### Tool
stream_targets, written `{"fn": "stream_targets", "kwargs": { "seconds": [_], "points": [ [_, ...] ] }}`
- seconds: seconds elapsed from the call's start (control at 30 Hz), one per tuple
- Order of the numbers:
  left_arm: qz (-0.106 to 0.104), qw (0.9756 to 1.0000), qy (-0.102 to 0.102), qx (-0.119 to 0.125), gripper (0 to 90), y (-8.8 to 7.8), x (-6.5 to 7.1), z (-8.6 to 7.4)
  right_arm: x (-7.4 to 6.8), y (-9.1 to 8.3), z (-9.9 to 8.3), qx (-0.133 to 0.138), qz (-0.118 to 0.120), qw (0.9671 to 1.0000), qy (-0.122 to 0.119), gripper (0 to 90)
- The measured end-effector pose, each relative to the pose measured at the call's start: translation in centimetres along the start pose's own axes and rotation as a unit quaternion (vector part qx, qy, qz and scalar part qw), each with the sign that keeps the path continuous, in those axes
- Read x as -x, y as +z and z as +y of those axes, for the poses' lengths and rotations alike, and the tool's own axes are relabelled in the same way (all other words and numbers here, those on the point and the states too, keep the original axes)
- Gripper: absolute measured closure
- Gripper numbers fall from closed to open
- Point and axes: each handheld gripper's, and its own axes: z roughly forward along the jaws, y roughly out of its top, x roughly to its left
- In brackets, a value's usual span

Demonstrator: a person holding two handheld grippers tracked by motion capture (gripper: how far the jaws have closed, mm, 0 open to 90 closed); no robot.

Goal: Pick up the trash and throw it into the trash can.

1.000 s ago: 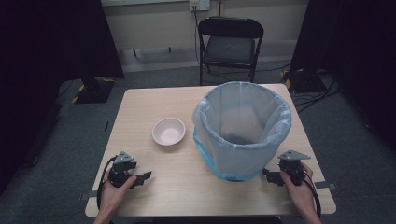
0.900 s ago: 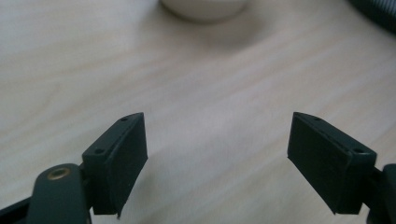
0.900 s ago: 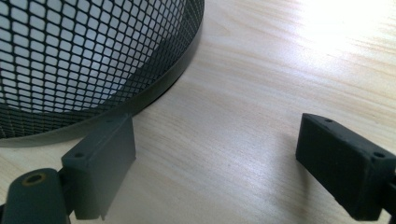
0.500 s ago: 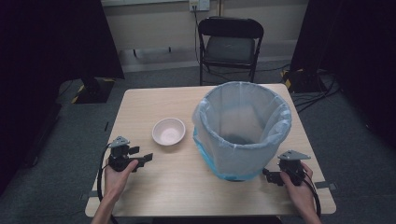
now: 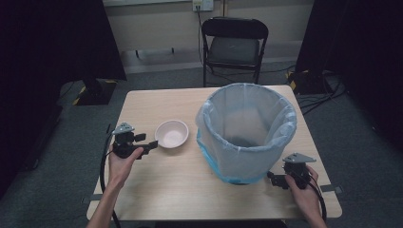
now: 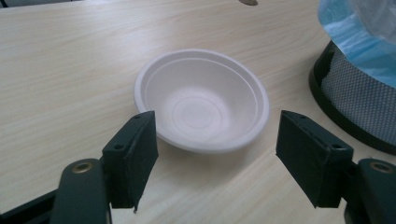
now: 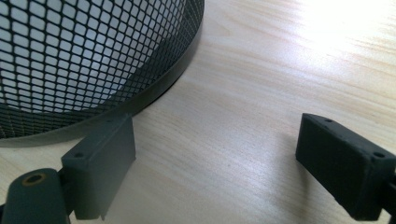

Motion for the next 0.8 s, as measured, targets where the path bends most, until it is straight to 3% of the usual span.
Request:
{"fn": "stream_targets", "kwargs": {
  "seconds": [0.27, 0.4, 0.47, 0.63, 0.8],
  "points": [
    [0.004, 1.0, 0.005, -0.006, 31.3, 1.4, -1.5, 2.3, 0.0, 0.0, 0.0, 0.0, 0.0, 1.0, 0.0, 11.1],
    [0.003, 0.9999, -0.011, -0.003, 30.3, 2.5, -2.9, 3.0, 0.0, 0.0, 0.0, 0.0, 0.0, 1.0, 0.0, 11.1],
    [0.002, 0.9998, -0.011, -0.015, 31.2, 3.4, -3.5, 3.2, 0.0, 0.0, 0.0, 0.0, 0.0, 1.0, 0.0, 11.1],
    [-0.008, 0.9993, -0.029, -0.02, 31.0, 5.4, -4.7, 3.1, 0.0, 0.0, 0.0, 0.0, 0.0, 1.0, 0.0, 11.1],
    [-0.024, 0.9971, -0.047, -0.054, 28.3, 7.4, -5.7, 2.1, 0.0, 0.0, 0.0, 0.0, 0.0, 1.0, 0.0, 11.1]
  ]
}}
